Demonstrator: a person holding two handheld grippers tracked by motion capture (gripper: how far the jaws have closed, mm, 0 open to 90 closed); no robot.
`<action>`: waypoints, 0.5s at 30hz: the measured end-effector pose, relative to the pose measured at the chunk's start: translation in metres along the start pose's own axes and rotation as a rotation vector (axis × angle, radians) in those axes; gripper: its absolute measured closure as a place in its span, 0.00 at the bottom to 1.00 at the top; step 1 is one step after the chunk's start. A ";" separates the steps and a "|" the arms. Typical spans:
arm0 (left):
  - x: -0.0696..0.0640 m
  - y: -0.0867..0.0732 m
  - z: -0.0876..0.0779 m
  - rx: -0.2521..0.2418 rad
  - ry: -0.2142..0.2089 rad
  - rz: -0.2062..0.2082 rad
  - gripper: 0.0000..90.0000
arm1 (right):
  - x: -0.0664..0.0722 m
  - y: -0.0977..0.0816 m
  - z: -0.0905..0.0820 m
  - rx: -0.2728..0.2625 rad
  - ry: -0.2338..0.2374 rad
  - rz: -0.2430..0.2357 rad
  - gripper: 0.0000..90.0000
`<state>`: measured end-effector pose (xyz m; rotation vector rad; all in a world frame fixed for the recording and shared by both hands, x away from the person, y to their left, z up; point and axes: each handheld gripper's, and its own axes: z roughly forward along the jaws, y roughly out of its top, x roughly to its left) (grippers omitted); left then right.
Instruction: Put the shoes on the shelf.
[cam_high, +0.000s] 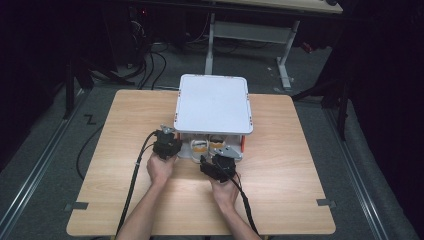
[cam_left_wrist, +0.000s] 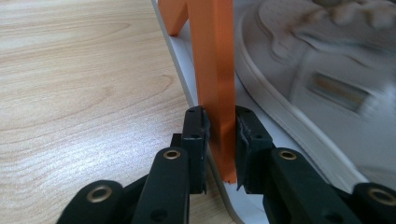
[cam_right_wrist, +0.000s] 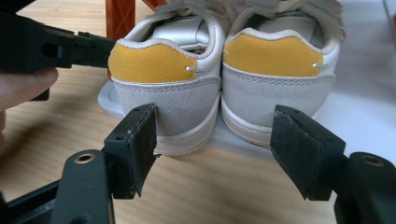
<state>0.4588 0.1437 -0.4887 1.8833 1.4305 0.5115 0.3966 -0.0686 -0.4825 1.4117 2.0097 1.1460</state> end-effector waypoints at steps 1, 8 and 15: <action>0.000 0.000 0.000 0.000 0.000 -0.002 0.85 | 0.000 0.002 0.002 0.001 -0.005 -0.013 0.35; -0.001 0.000 -0.001 0.002 0.004 -0.016 0.86 | -0.002 0.011 0.021 -0.017 -0.018 -0.081 0.36; -0.001 0.000 -0.001 0.004 0.005 -0.022 0.86 | -0.007 0.015 0.034 -0.037 -0.023 -0.088 0.38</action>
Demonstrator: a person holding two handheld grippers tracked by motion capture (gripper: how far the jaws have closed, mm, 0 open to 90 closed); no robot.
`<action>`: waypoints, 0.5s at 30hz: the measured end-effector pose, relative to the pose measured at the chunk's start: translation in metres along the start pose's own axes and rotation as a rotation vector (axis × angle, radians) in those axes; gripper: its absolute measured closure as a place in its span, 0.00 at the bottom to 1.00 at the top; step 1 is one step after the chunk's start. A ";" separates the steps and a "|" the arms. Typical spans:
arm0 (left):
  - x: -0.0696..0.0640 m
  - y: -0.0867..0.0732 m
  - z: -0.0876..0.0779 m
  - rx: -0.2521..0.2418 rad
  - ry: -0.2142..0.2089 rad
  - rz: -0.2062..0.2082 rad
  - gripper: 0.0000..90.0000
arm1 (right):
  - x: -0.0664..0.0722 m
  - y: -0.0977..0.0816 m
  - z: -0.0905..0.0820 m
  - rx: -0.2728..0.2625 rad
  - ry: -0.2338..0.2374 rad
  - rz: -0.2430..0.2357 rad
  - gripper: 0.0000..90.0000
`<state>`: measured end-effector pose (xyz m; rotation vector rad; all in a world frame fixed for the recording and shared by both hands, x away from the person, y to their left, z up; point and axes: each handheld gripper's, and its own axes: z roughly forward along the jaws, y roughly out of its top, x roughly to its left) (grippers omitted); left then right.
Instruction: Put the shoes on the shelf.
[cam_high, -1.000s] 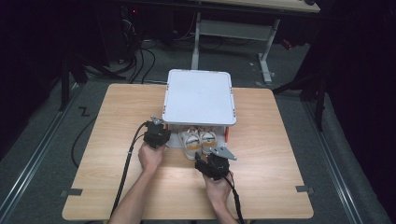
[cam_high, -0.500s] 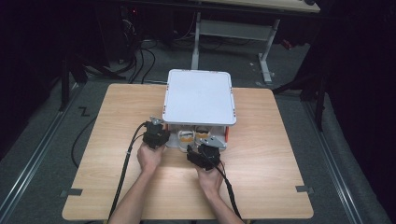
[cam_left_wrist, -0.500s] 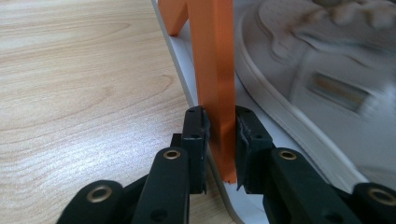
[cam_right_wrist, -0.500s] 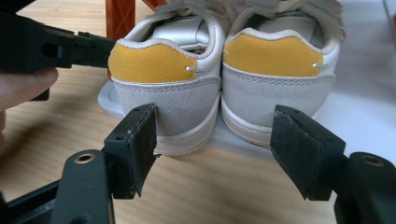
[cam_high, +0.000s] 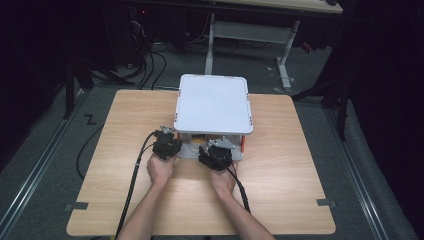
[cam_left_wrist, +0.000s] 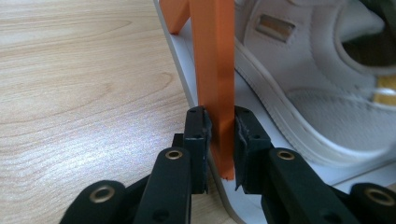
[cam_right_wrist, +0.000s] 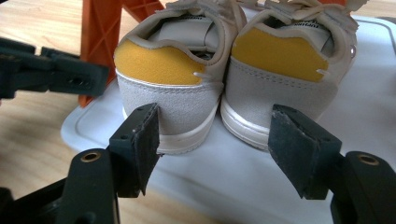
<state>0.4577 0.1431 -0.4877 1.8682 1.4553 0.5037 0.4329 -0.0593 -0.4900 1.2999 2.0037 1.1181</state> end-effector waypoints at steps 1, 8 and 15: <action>0.000 0.000 0.000 0.000 0.000 0.000 0.86 | -0.001 0.001 0.001 0.002 -0.002 0.000 0.38; 0.000 -0.002 0.000 -0.014 -0.003 -0.003 0.85 | -0.009 0.001 0.001 0.014 0.052 0.000 0.39; -0.001 -0.003 -0.001 -0.023 -0.009 0.012 0.82 | -0.031 0.000 -0.033 -0.025 0.093 0.005 0.39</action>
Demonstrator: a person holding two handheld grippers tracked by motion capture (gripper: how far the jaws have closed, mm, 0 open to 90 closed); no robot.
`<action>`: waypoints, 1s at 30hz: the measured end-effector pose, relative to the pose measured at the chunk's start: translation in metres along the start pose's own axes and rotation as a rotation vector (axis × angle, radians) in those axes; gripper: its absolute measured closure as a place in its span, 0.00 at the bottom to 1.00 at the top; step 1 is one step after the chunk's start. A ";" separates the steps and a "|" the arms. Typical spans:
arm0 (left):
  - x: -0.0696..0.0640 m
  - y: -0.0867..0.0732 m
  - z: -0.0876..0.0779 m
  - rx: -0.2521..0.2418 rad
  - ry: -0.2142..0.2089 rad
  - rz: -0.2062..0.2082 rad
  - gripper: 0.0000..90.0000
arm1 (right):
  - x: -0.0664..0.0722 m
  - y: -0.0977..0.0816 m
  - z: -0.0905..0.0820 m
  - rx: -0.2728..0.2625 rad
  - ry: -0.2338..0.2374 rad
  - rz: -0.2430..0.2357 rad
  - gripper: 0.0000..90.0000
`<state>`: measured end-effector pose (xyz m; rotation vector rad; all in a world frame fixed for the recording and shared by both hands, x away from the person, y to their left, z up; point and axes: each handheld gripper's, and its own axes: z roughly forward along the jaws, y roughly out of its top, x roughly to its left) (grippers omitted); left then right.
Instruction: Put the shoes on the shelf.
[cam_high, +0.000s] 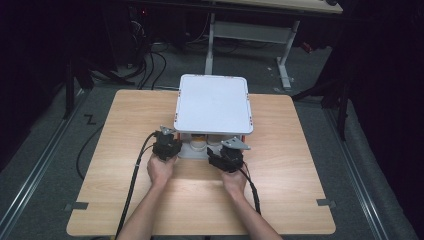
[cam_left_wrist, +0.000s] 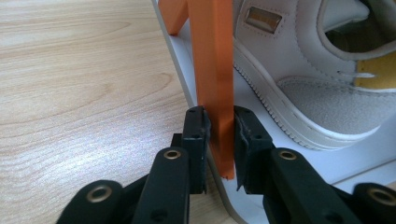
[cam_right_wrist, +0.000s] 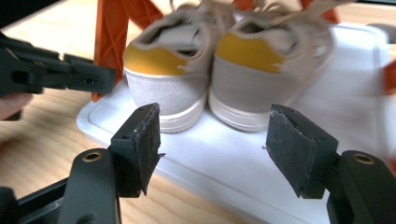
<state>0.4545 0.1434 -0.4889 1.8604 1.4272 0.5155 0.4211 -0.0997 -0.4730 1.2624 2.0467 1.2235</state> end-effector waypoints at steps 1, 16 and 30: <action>0.000 0.000 -0.001 -0.008 0.002 0.007 0.80 | -0.005 0.000 -0.006 -0.005 0.006 0.004 0.39; 0.005 -0.012 -0.041 -0.061 -0.033 -0.017 0.52 | -0.101 -0.027 -0.075 -0.004 -0.055 0.067 0.41; 0.001 -0.070 -0.084 -0.020 0.042 0.069 0.46 | -0.140 -0.062 -0.096 0.146 -0.143 0.014 0.41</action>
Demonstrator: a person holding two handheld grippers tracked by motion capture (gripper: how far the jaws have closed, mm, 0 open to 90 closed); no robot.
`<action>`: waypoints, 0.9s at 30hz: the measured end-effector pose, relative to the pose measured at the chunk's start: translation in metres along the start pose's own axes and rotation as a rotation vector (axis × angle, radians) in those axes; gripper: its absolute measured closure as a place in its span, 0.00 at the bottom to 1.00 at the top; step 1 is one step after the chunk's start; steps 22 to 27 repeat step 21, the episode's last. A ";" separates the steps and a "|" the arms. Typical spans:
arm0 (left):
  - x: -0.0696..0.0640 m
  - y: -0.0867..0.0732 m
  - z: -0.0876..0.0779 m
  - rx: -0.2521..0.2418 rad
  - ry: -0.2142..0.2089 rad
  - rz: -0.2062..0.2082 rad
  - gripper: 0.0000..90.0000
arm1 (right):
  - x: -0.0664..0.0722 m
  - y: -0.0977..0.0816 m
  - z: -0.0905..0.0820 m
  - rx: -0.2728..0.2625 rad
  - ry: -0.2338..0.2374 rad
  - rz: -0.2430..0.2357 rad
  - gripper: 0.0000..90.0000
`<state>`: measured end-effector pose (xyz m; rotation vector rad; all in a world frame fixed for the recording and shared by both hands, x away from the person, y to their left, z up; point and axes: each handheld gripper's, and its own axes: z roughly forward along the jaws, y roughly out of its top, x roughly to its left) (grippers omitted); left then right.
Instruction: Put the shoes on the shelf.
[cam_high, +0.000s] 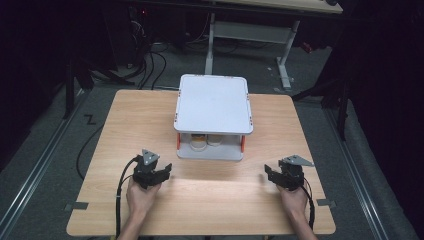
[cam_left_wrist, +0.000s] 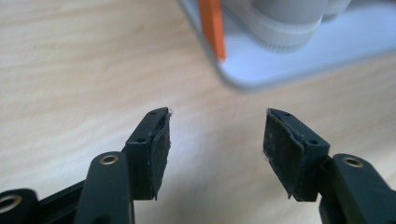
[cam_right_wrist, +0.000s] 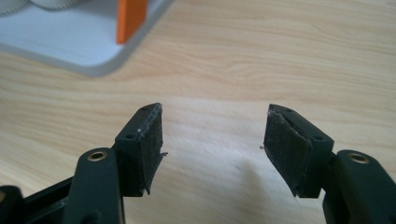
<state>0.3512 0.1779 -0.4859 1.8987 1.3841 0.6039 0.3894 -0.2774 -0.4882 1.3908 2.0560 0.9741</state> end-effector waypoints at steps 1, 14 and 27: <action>0.001 -0.004 -0.001 0.005 0.003 -0.003 0.46 | -0.001 -0.002 0.000 0.005 -0.007 -0.007 0.41; 0.001 -0.022 0.005 0.017 0.061 -0.003 0.42 | -0.007 -0.013 0.004 0.057 -0.023 -0.017 0.40; 0.000 -0.022 0.006 0.018 0.054 -0.003 0.37 | -0.008 -0.013 0.005 0.061 -0.037 -0.009 0.35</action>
